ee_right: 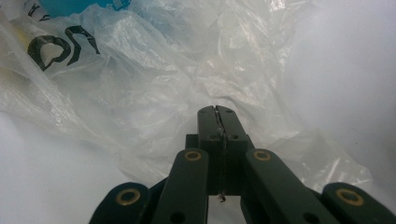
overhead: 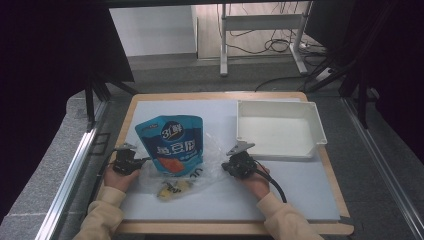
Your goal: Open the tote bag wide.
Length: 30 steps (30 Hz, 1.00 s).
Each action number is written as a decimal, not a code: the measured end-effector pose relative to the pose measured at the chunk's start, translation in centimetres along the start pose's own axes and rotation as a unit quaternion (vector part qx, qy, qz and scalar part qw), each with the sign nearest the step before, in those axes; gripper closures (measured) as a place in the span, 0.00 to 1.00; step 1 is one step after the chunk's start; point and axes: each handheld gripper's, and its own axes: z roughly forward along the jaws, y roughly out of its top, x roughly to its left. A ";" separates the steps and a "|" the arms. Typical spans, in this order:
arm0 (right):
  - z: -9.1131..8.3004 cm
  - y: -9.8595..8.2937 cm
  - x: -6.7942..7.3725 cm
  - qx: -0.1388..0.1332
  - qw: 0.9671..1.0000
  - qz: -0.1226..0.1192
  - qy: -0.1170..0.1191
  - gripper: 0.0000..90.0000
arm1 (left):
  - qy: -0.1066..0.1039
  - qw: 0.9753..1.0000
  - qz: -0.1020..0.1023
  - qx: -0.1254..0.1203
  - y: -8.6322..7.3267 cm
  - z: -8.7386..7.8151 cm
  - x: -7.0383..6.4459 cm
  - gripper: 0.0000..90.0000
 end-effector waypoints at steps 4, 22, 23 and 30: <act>0.0 0.0 0.0 0.000 1.000 0.005 0.002 0.99 | 0.000 1.000 0.000 0.000 0.0 0.0 0.0 0.99; -2.0 1.8 2.2 -0.052 0.998 -0.034 0.021 0.99 | 0.003 0.999 -0.007 -0.041 0.5 -1.9 0.3 0.98; -2.0 1.8 2.2 -0.052 0.998 -0.033 0.021 0.99 | 0.001 0.999 -0.005 -0.047 0.6 -2.3 0.3 0.98; -2.2 1.8 2.1 -0.055 0.998 -0.032 0.019 0.99 | -0.025 0.994 -0.010 -0.102 1.3 -5.2 0.2 0.97</act>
